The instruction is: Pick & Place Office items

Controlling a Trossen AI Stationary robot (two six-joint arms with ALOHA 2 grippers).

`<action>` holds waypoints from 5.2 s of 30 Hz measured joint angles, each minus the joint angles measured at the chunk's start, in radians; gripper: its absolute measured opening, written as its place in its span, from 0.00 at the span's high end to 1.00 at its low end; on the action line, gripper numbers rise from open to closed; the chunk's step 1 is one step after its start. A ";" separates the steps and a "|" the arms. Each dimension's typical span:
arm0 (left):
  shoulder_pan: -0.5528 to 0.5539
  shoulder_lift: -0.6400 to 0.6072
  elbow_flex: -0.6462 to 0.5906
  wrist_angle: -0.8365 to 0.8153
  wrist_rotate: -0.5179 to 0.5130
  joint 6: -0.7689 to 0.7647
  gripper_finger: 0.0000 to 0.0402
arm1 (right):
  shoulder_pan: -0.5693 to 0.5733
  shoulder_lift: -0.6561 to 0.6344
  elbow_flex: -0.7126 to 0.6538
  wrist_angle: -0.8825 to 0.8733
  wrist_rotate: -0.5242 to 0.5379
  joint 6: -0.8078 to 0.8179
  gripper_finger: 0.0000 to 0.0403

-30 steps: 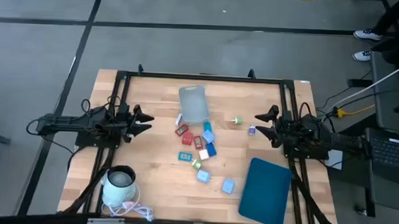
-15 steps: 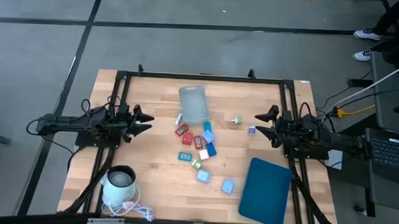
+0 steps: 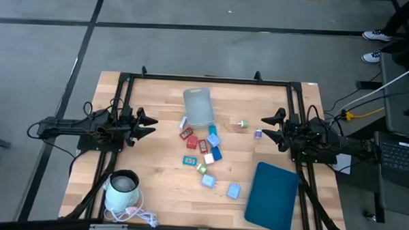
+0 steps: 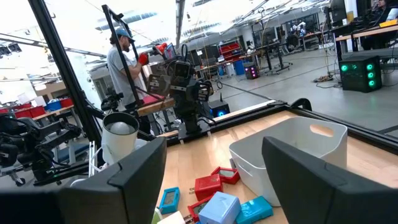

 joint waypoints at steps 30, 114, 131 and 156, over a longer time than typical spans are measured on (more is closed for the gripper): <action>0.000 0.000 0.000 0.000 0.000 0.000 0.47 | 0.000 0.000 0.000 0.000 0.000 0.000 0.33; 0.000 0.000 0.000 0.449 -0.512 -0.234 0.47 | -0.029 0.763 0.424 0.369 0.781 0.544 0.33; 0.000 0.000 0.000 0.472 -0.508 -0.228 0.47 | -0.033 0.768 0.424 0.292 0.721 0.614 0.33; 0.000 0.002 0.002 0.653 -0.491 -0.107 0.47 | -0.122 0.828 0.518 0.522 0.607 0.491 0.33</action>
